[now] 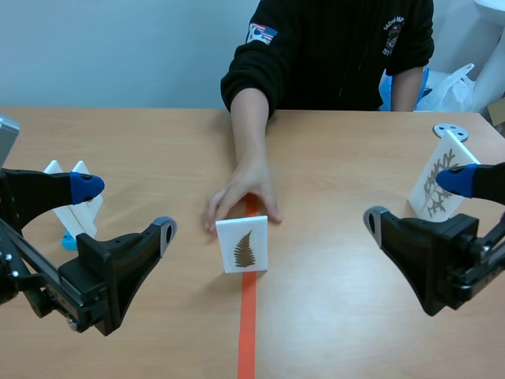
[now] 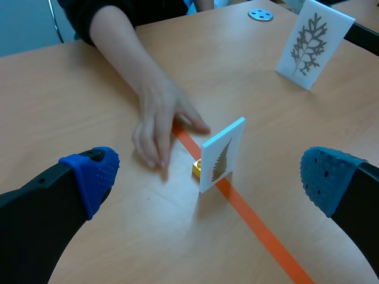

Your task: Sort the leaf by its shape. The table is split by an orange tape line. A compound leaf with several leaflets goes to the left side, a simple leaf with one blade goes to the right side. Return to the home posture when a red brick is placed on the table.

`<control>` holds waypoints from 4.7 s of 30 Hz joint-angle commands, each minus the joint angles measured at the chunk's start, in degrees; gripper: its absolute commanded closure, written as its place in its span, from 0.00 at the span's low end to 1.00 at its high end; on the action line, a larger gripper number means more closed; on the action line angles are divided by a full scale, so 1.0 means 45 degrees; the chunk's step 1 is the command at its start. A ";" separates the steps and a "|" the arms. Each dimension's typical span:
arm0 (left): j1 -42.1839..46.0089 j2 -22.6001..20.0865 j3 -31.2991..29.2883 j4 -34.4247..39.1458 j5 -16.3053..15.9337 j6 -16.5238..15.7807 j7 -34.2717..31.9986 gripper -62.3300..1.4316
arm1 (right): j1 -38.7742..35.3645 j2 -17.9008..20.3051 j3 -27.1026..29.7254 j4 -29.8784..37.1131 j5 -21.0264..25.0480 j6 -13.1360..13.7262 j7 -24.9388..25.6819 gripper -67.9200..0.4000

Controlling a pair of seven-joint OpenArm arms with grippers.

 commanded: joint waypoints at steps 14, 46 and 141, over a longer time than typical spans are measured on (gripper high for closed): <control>-0.0039 0.0024 -0.0010 0.0039 -0.0029 -0.0019 -0.0228 0.00 | 0.3929 0.0165 -0.2992 -0.3711 -0.2263 -0.0034 0.1540 0.01; -0.0039 0.0024 -0.0010 0.0039 -0.0024 -0.0019 -0.0228 0.00 | 0.9942 -0.2798 -1.0564 -1.1846 -0.7155 -0.1695 0.4323 0.19; -0.0039 0.0024 -0.0010 0.0039 0.0019 -0.0019 -0.0238 0.00 | 0.8884 -0.2093 -0.2239 -1.3002 -0.3997 -0.3769 0.4070 0.94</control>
